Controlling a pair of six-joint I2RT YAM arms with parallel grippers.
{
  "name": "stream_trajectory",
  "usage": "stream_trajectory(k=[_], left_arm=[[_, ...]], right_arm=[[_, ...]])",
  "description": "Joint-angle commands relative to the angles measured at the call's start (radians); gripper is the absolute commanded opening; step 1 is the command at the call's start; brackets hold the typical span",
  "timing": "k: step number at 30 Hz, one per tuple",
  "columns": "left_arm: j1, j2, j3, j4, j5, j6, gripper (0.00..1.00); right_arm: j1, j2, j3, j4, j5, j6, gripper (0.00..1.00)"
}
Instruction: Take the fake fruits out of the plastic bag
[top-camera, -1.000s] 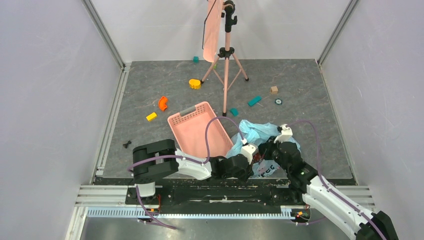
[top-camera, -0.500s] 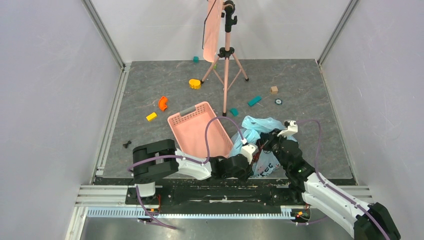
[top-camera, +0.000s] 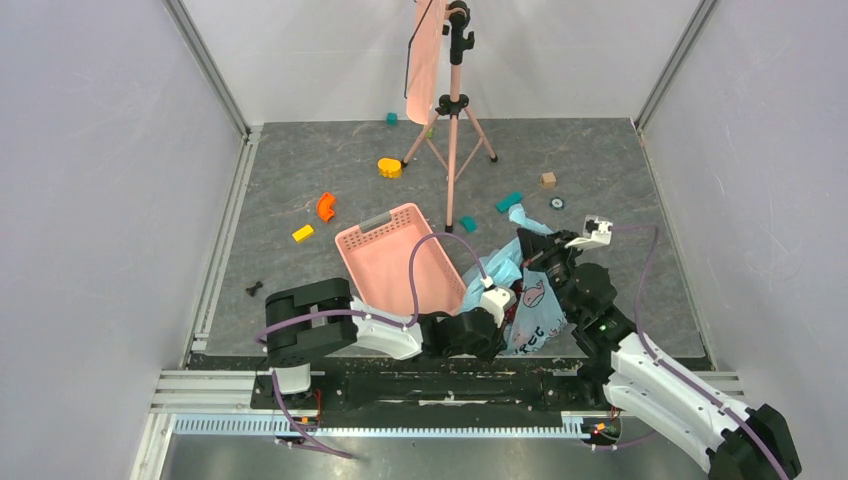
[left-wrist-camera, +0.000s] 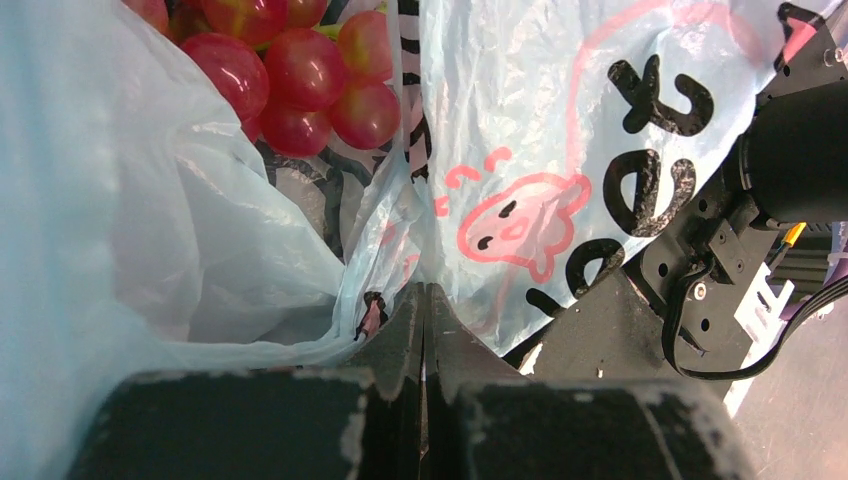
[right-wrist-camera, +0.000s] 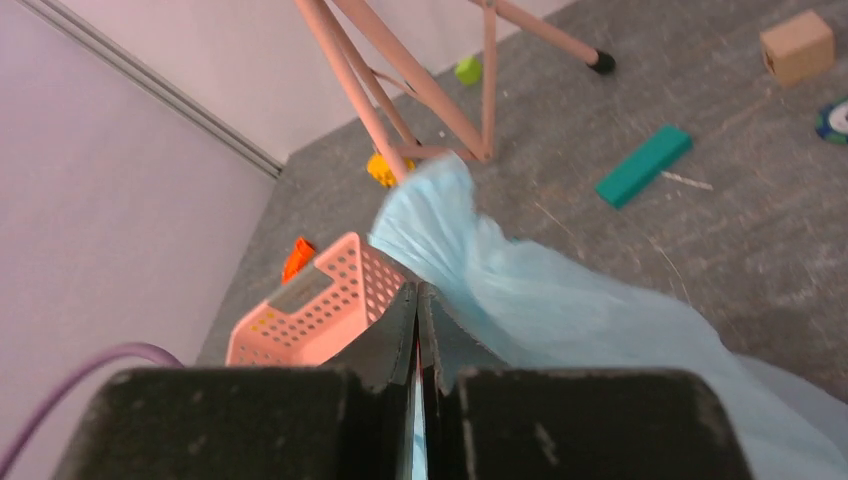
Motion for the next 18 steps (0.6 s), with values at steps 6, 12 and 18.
stream_trajectory(k=[6,12,18], left_arm=[[0.001,0.025,-0.023,-0.045,-0.013,-0.034,0.02],[0.002,0.017,-0.03,-0.04,-0.014,-0.033,0.02],[0.003,0.015,-0.035,-0.028,-0.015,-0.038,0.02]], right_arm=[[0.0,-0.006,0.12,0.0,0.039,-0.059,0.02],[0.0,-0.023,0.18,-0.214,-0.127,-0.127,0.06],[0.001,-0.065,0.238,-0.519,-0.28,-0.191,0.07]])
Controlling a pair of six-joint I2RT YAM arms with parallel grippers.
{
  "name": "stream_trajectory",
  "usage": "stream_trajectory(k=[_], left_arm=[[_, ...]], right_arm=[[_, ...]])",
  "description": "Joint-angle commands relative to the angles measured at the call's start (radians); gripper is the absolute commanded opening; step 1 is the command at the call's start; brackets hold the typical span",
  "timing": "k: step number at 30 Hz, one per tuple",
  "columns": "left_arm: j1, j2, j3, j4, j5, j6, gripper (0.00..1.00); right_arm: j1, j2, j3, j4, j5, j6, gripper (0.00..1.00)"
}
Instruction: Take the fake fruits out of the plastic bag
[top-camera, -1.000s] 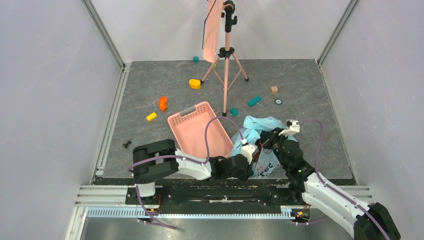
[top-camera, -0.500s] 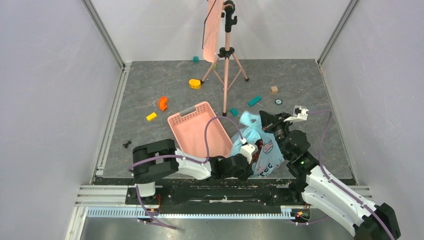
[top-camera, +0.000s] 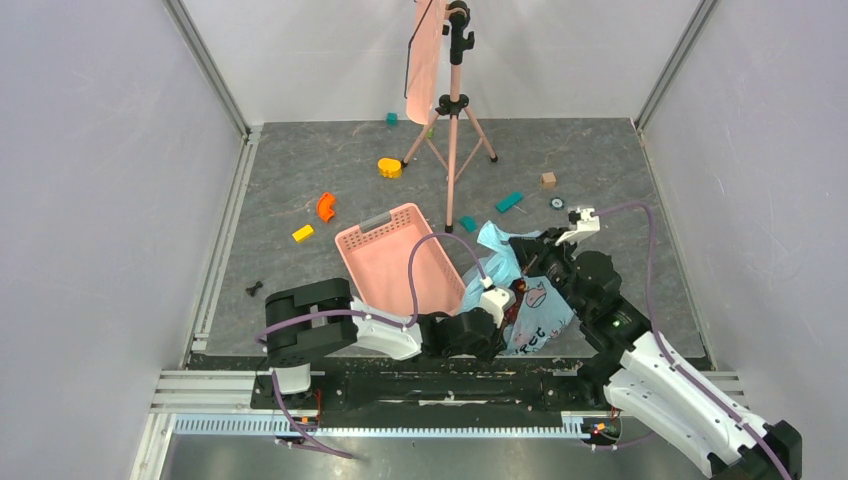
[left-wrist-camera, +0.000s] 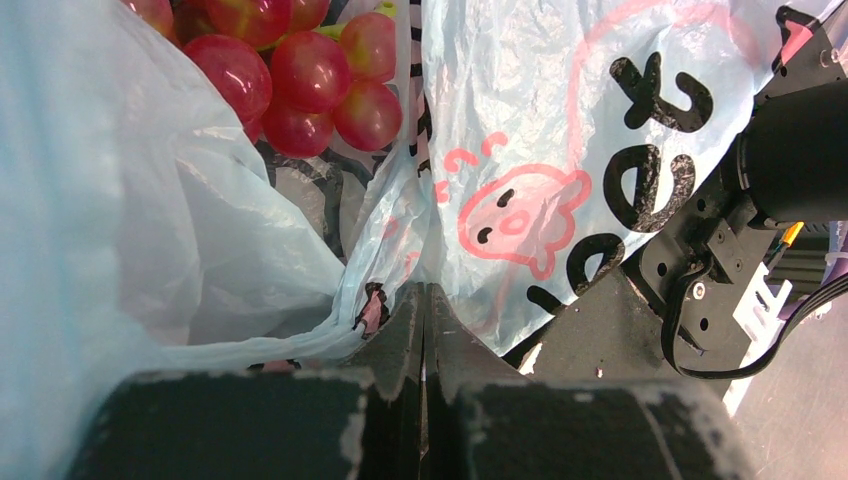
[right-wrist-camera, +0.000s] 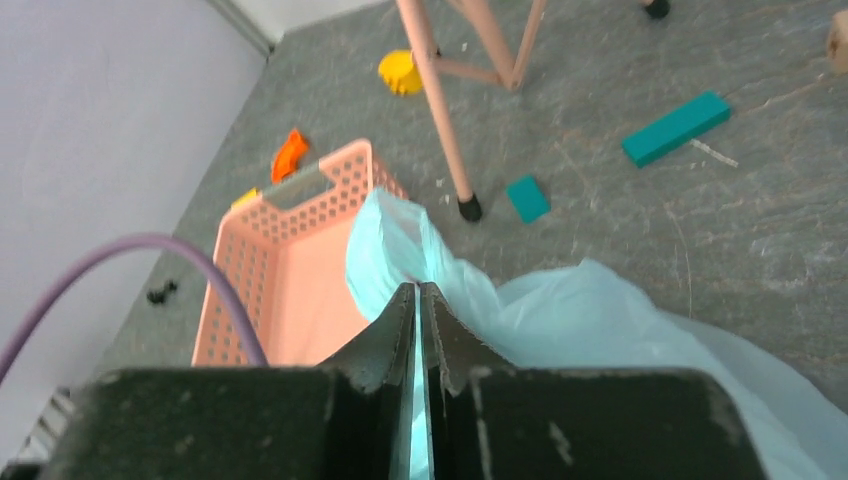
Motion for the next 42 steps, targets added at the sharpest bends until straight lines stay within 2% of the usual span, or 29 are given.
stream_trajectory(k=[1,7,12,17,25,29,30,33,35,42], left_arm=[[0.004,0.015,-0.031,-0.036,-0.016,-0.038,0.02],[0.004,0.011,-0.035,-0.029,-0.015,-0.039,0.02],[0.004,0.004,-0.048,-0.015,-0.017,-0.043,0.02],[0.006,0.0,-0.054,-0.012,-0.02,-0.045,0.02],[0.01,-0.061,-0.067,-0.018,0.002,-0.05,0.02],[0.009,-0.123,-0.057,-0.027,0.034,-0.055,0.02],[0.009,-0.138,-0.053,-0.028,0.041,-0.056,0.02],[0.009,-0.174,-0.034,-0.034,0.058,-0.056,0.04],[0.009,-0.19,-0.018,-0.036,0.071,-0.049,0.06],[0.012,-0.227,0.045,-0.068,0.068,-0.03,0.1]], right_arm=[[0.001,-0.03,0.077,-0.279,-0.138,-0.081,0.11],[0.006,-0.02,0.075,-0.424,-0.14,-0.122,0.39],[0.015,0.0,0.058,-0.429,-0.073,-0.164,0.49],[0.018,0.008,0.079,-0.435,-0.016,-0.157,0.51],[0.019,-0.18,0.12,-0.546,-0.039,-0.12,0.32],[0.018,-0.239,0.133,-0.638,-0.097,-0.079,0.29],[0.018,-0.25,0.133,-0.66,-0.102,-0.07,0.3],[0.018,-0.266,0.133,-0.7,-0.108,-0.078,0.45],[0.018,-0.263,0.136,-0.704,-0.108,-0.098,0.51],[0.018,-0.145,0.204,-0.704,-0.067,-0.208,0.51]])
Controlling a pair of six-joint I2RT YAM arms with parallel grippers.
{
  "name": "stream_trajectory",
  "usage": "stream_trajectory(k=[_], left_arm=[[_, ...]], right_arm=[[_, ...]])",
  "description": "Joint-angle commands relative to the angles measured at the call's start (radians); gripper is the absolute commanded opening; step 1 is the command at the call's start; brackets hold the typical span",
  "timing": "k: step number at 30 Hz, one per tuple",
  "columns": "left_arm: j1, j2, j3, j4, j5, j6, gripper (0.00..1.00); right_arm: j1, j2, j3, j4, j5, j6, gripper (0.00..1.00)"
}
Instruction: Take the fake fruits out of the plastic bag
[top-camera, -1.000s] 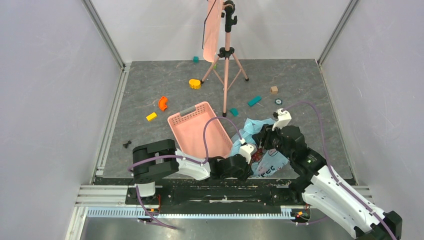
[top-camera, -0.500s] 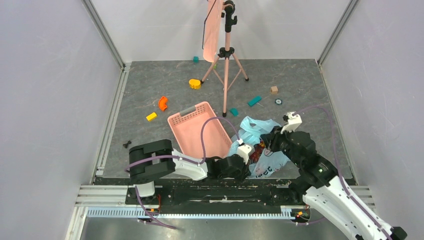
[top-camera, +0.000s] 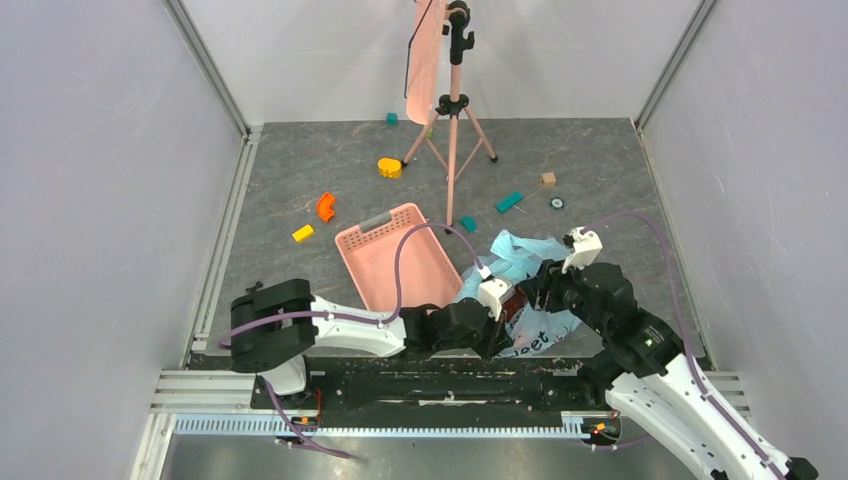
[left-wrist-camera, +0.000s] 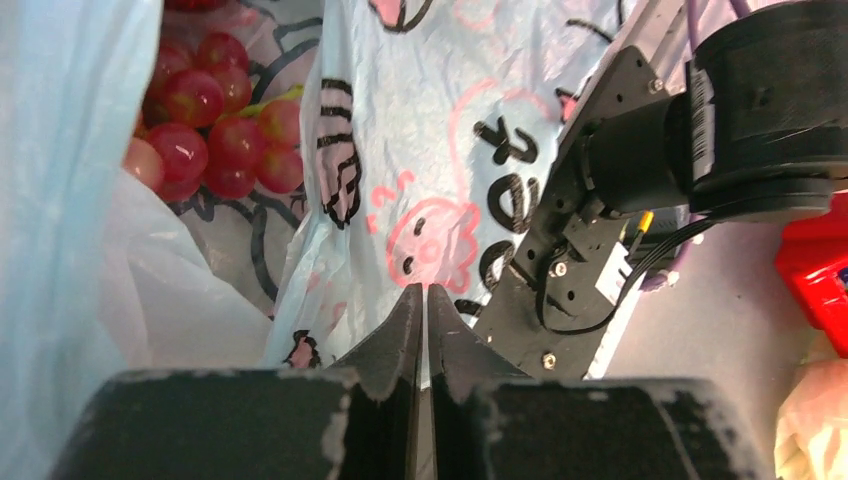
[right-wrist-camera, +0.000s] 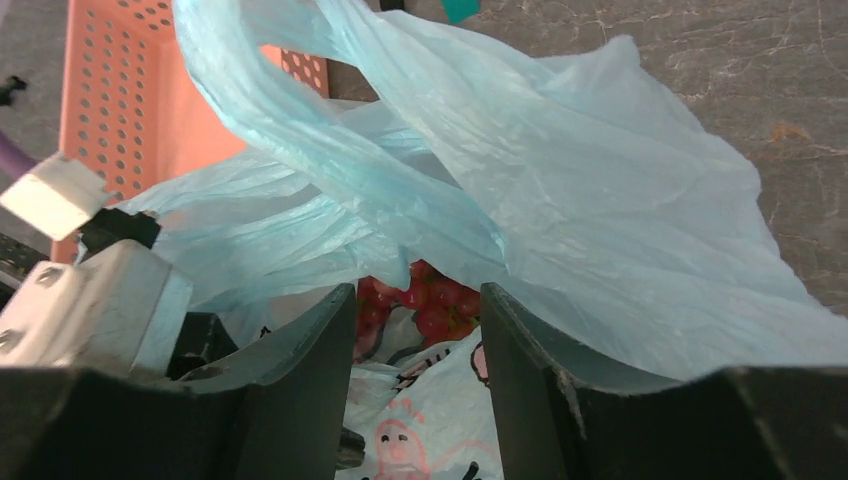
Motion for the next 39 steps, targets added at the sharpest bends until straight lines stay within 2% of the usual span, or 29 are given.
stream_trajectory(k=[1,4,8,10,14,21,26,30,34,39], left_arm=[[0.007,-0.061,0.059,-0.008,-0.007,-0.02,0.11],[0.021,-0.074,0.077,-0.009,-0.034,-0.014,0.11],[0.069,-0.074,0.079,0.008,-0.067,-0.022,0.03],[0.102,-0.071,0.069,0.025,-0.055,-0.038,0.02],[0.133,-0.068,0.055,0.063,-0.033,-0.033,0.02],[0.136,-0.046,0.053,0.14,0.047,-0.011,0.02],[0.134,-0.037,0.048,0.199,0.12,-0.002,0.02],[0.133,-0.033,0.058,0.201,0.134,0.012,0.02],[0.133,-0.032,0.062,0.188,0.121,0.028,0.02],[0.133,-0.032,0.04,0.17,0.046,0.042,0.02]], right_arm=[[0.003,0.087,0.096,-0.011,0.025,-0.081,0.49],[0.002,0.117,0.096,0.003,-0.003,-0.078,0.34],[0.002,0.102,0.069,0.015,-0.012,-0.057,0.17],[0.003,0.094,0.058,0.011,-0.013,-0.053,0.11],[0.003,0.092,0.035,0.008,-0.027,-0.043,0.06],[0.005,0.114,-0.023,0.132,-0.11,0.009,0.03],[0.034,0.189,-0.043,0.207,-0.09,0.022,0.02],[0.075,0.317,-0.041,0.234,-0.003,0.009,0.02],[0.12,0.431,-0.014,0.21,0.154,-0.004,0.02],[0.158,0.493,0.051,0.065,0.341,0.041,0.02]])
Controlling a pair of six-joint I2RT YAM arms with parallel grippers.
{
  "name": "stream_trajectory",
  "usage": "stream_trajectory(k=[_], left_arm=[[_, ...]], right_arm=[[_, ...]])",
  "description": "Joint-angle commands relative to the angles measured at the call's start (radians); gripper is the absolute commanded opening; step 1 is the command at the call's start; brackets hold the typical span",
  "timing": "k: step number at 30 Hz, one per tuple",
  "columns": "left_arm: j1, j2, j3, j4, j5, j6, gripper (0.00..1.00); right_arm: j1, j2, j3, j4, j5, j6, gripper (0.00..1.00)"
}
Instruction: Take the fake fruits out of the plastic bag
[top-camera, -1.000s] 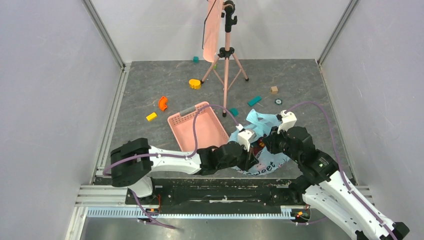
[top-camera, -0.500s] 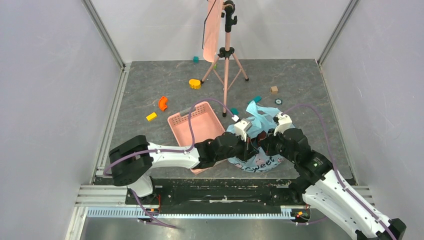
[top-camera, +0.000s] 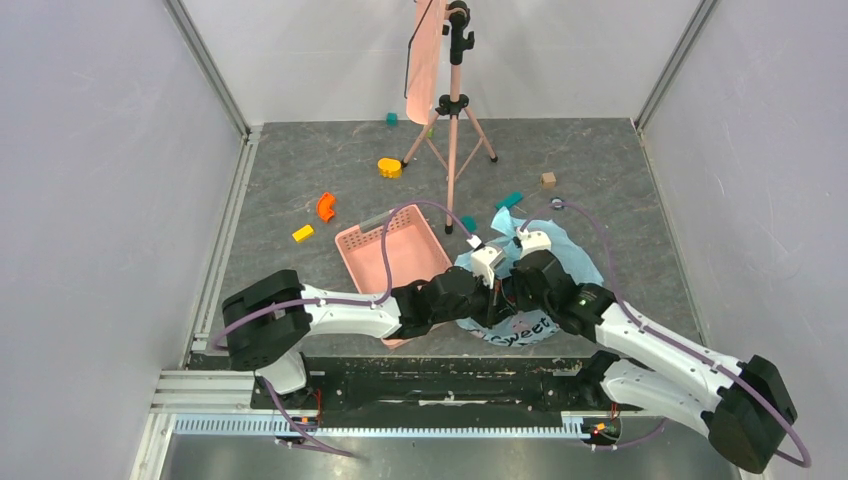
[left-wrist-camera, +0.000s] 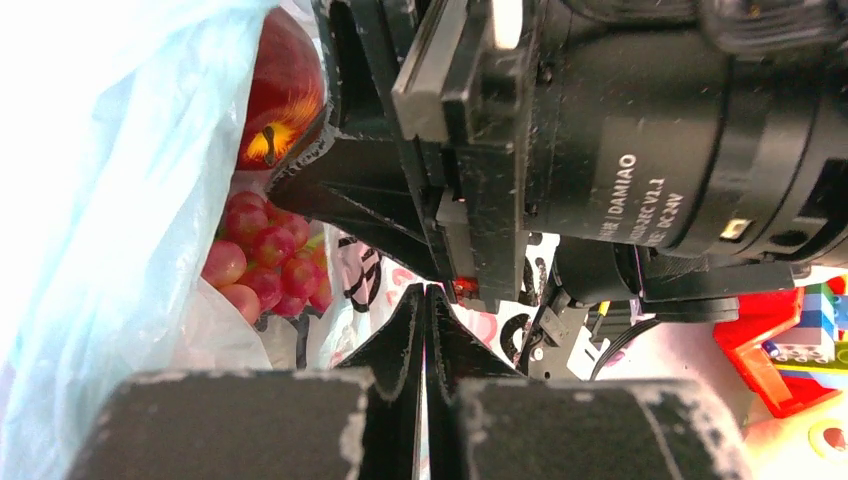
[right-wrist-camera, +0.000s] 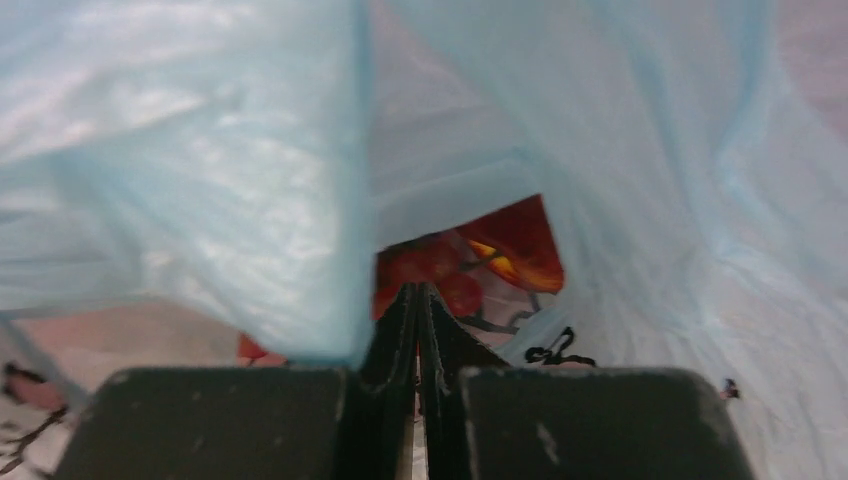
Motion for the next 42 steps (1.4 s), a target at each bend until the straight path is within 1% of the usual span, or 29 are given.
stream_trajectory(k=[1,9,14,18,25,30,33,35,39,42], left_arm=[[-0.003,-0.004,0.001,0.077,-0.065,0.03,0.02],[-0.002,0.046,0.001,0.074,-0.107,0.021,0.02],[-0.002,0.062,-0.005,0.076,-0.117,0.013,0.02],[-0.002,0.057,-0.016,0.081,-0.117,0.009,0.02],[-0.004,0.042,-0.044,0.085,-0.113,0.008,0.02],[-0.004,0.047,-0.063,0.105,-0.096,-0.002,0.02],[-0.006,0.064,-0.062,0.118,-0.073,-0.003,0.02],[-0.008,0.071,-0.059,0.121,-0.067,-0.002,0.02],[-0.011,0.074,-0.056,0.123,-0.067,0.002,0.02],[-0.012,0.073,-0.054,0.127,-0.067,0.003,0.02]], right_arm=[[0.034,0.012,0.088,-0.145,0.223,0.062,0.02],[0.048,-0.051,0.146,-0.473,0.37,0.222,0.03],[0.048,-0.006,0.157,-0.632,0.459,0.297,0.07],[0.048,0.059,0.146,-0.677,0.467,0.325,0.11],[0.048,0.154,0.137,-0.737,0.447,0.341,0.2],[0.048,0.13,0.108,-0.746,0.418,0.34,0.25],[0.048,0.051,0.147,-0.769,0.441,0.356,0.25],[0.049,-0.023,0.197,-0.758,0.435,0.337,0.24],[0.048,-0.176,0.28,-0.634,0.337,0.235,0.22],[0.048,-0.232,0.263,-0.471,0.166,0.119,0.22]])
